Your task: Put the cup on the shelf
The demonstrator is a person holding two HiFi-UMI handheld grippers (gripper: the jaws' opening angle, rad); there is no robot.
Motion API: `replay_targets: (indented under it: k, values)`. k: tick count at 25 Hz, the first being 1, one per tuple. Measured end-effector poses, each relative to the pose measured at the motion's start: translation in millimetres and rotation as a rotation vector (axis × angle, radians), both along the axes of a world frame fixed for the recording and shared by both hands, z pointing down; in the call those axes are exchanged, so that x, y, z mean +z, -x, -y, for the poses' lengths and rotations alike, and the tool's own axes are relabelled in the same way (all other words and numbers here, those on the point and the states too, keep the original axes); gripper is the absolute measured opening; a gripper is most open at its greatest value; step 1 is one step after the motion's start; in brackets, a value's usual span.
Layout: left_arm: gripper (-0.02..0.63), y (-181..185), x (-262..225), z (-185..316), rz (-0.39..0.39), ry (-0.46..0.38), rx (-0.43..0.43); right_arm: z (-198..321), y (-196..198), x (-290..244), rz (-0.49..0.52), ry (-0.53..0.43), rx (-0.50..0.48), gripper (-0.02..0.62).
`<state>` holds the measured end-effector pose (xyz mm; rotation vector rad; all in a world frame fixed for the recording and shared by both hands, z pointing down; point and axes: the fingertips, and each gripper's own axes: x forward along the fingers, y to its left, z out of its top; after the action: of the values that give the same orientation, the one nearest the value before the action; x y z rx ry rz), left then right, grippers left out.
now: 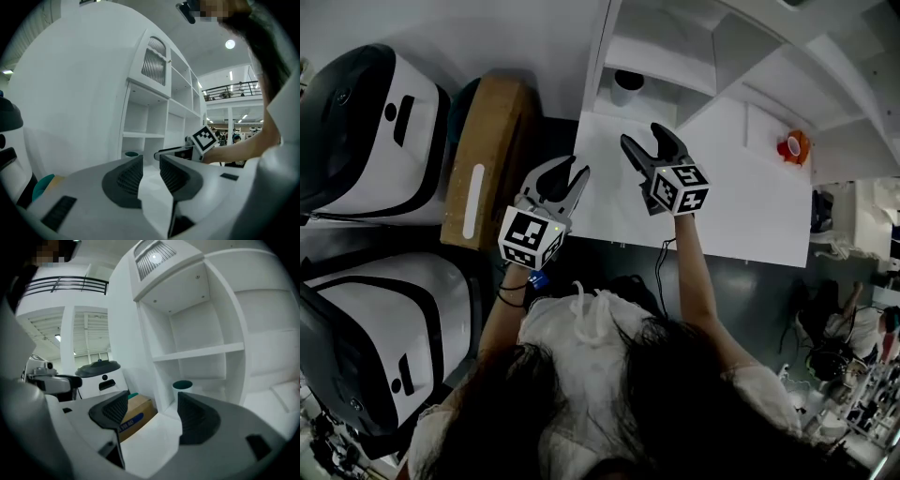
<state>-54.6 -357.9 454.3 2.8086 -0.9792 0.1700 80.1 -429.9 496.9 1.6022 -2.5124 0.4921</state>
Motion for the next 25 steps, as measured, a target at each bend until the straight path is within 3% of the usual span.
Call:
replay_targets:
  k: [6, 9, 17, 25]
  values:
    - [0.121, -8.0, 3.8, -18.0, -0.015, 0.043, 0.041, -54.6, 7.7, -23.4, 0.024, -0.024, 0.019, 0.327]
    - [0.121, -13.8, 5.5, -27.0, -0.011, 0.048, 0.051, -75.3, 6.4, -32.3, 0.026, -0.033, 0.043, 0.197]
    - [0.121, -23.9, 10.2, -48.3, -0.035, 0.064, 0.028, -117.4, 13.5, -40.9, 0.029, -0.041, 0.023, 0.154]
    - [0.120, -48.0, -10.7, -94.7, -0.026, 0.022, 0.028, -172.2, 5.1, -60.0, 0.059, -0.082, 0.012, 0.138]
